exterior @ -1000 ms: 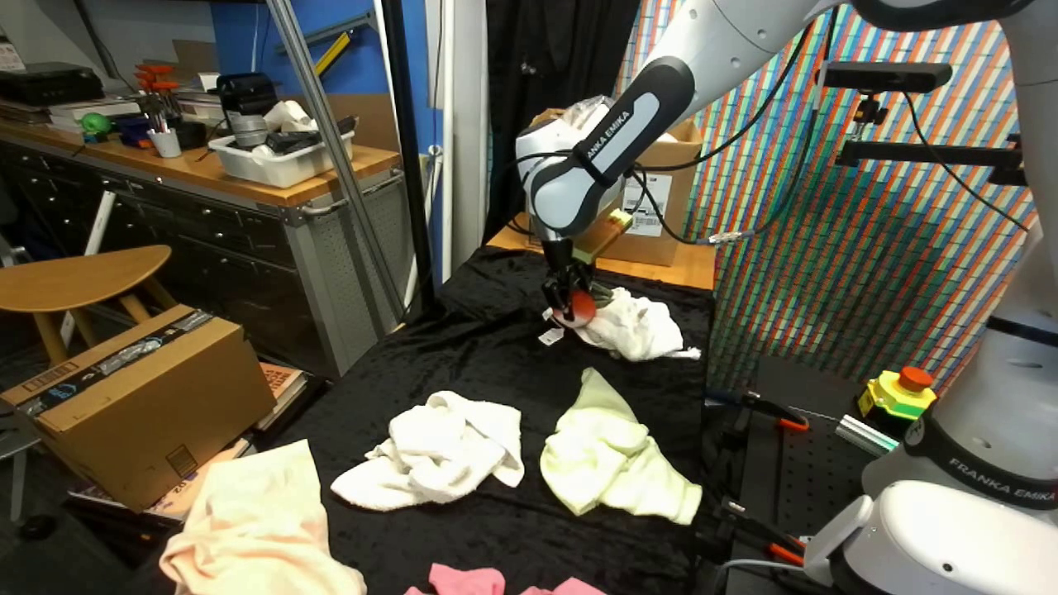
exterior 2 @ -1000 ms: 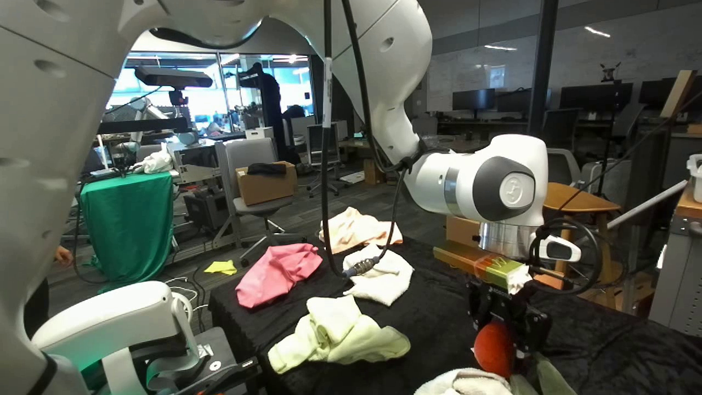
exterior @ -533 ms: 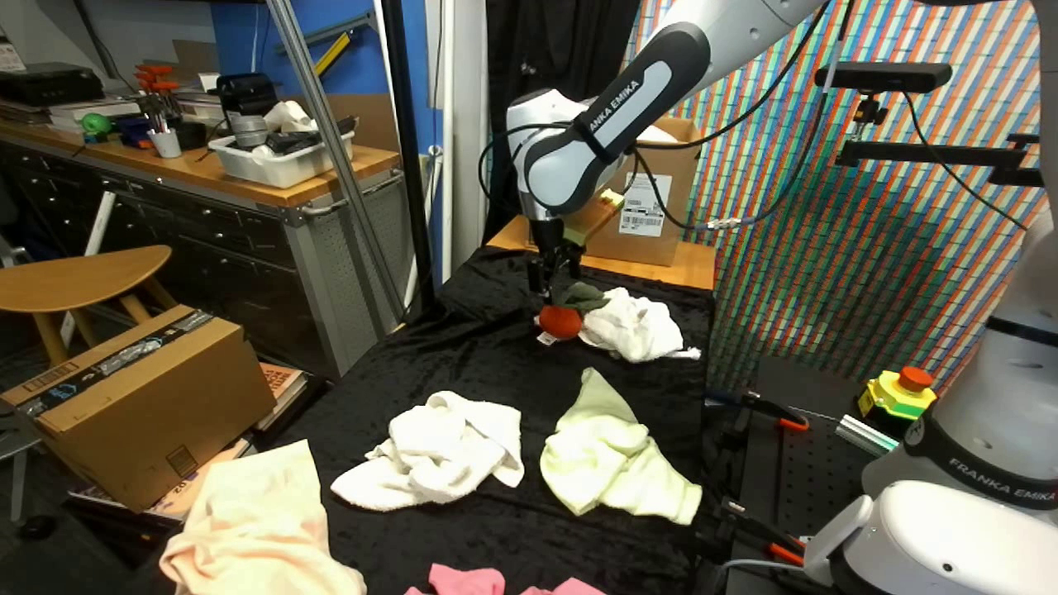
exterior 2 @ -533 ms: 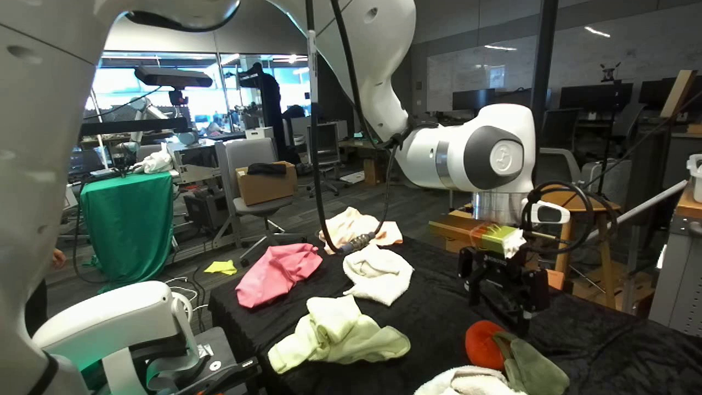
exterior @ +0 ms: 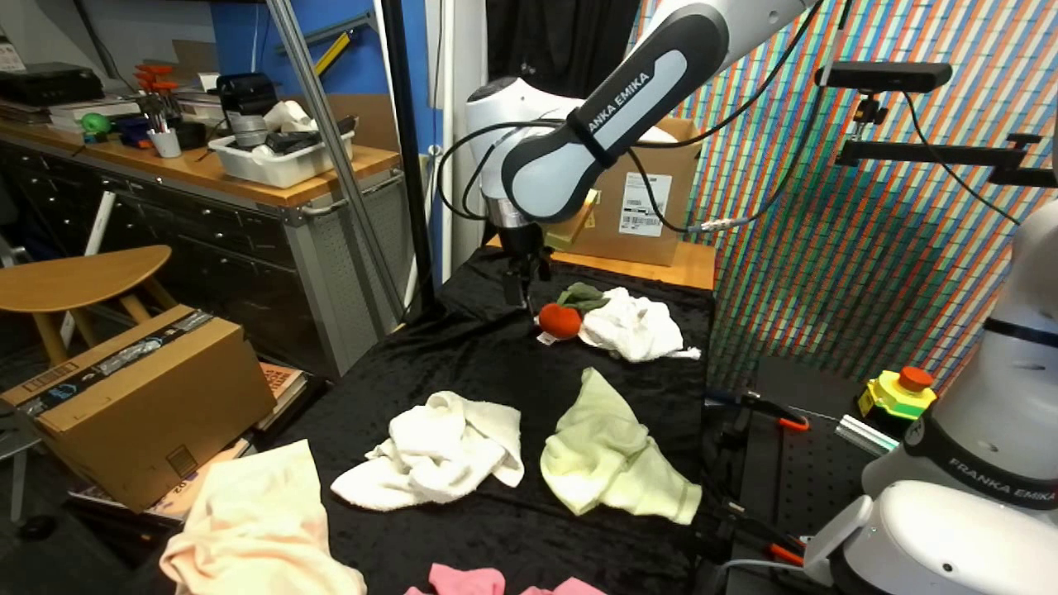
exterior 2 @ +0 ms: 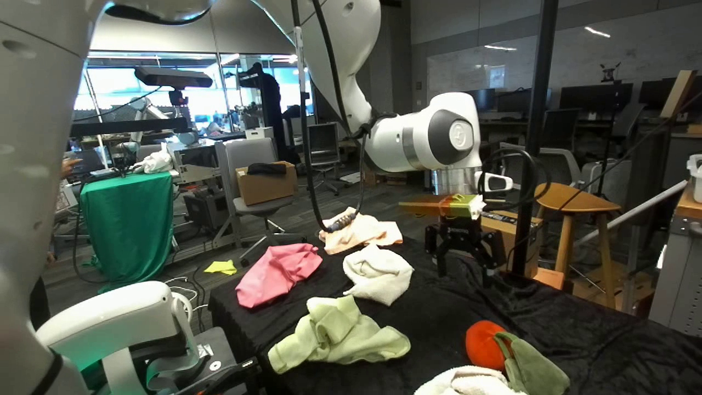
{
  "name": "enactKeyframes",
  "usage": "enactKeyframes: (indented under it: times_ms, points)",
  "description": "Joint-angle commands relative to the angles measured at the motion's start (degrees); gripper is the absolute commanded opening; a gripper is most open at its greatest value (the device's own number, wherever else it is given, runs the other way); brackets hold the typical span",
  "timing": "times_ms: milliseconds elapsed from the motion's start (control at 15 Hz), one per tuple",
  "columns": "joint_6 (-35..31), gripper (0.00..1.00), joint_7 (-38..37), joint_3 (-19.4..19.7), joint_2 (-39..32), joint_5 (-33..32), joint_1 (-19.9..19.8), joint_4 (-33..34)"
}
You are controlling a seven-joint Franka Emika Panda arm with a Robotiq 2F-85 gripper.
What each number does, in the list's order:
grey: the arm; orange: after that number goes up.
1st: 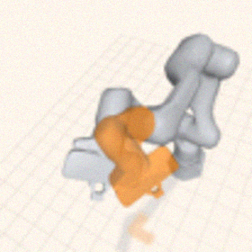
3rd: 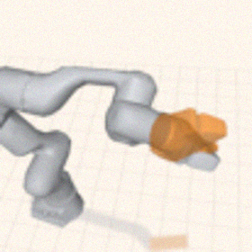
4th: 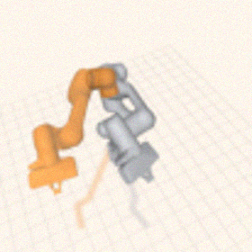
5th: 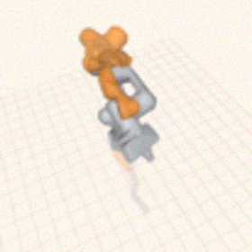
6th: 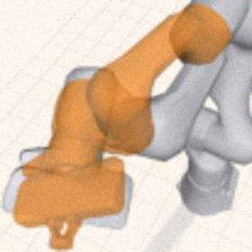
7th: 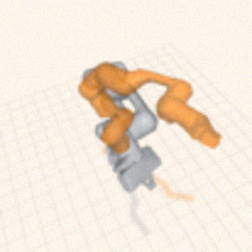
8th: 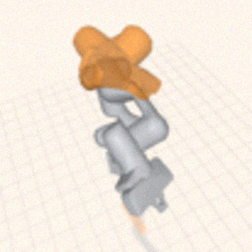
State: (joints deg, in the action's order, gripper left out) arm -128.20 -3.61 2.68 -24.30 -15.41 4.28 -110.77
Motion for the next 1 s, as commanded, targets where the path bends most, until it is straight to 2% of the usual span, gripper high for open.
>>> enactKeyframes:
  times_ms: [0, 467, 933]
  points:
    - [2.75, 1.0, -0.19, -2.51, 1.48, -2.83, 3.74, -0.37]
    - [4.04, 1.0, -5.42, -7.15, -2.44, -3.16, 11.76, 4.17]
    - [6.73, 1.0, -9.0, -8.63, -10.06, -1.32, 16.38, 15.6]
